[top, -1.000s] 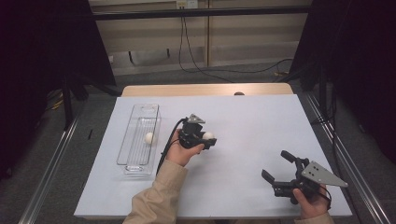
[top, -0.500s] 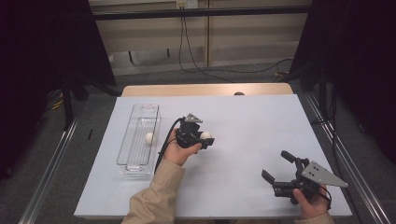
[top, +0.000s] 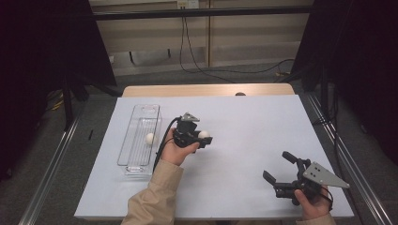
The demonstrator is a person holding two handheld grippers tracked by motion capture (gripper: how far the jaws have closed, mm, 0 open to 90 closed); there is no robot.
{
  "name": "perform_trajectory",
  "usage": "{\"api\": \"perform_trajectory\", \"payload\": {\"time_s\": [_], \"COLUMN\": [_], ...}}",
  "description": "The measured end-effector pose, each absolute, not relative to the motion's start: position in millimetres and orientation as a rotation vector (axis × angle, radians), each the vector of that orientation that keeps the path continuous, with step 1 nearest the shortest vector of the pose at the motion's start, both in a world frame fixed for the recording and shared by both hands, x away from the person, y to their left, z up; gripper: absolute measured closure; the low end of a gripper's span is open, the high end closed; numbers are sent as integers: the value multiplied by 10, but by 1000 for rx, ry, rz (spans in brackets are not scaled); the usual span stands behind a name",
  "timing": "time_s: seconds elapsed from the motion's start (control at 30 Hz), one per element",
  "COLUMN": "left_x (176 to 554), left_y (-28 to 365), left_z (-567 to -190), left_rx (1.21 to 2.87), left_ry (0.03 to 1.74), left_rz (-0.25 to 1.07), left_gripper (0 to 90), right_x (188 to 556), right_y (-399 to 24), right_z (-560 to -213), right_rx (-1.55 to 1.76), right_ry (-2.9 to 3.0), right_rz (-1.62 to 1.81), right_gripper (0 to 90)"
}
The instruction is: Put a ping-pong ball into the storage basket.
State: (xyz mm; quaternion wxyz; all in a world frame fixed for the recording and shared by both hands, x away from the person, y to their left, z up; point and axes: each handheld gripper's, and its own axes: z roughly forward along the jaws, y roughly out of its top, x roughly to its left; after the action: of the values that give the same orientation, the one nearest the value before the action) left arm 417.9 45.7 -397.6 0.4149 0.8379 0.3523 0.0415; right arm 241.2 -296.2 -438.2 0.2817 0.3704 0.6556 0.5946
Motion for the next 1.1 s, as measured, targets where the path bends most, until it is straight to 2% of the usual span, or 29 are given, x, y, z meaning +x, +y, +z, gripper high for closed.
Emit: {"api": "perform_trajectory", "payload": {"time_s": [1.1], "left_x": [4210], "left_y": [581], "left_z": [-3908], "left_rx": [2097], "left_ry": [918], "left_rz": [111], "left_gripper": [509], "right_x": [2414], "right_y": [-2957], "right_z": [-4383], "right_rx": [987], "right_ry": [1758], "right_rz": [1594], "right_gripper": [16]}}
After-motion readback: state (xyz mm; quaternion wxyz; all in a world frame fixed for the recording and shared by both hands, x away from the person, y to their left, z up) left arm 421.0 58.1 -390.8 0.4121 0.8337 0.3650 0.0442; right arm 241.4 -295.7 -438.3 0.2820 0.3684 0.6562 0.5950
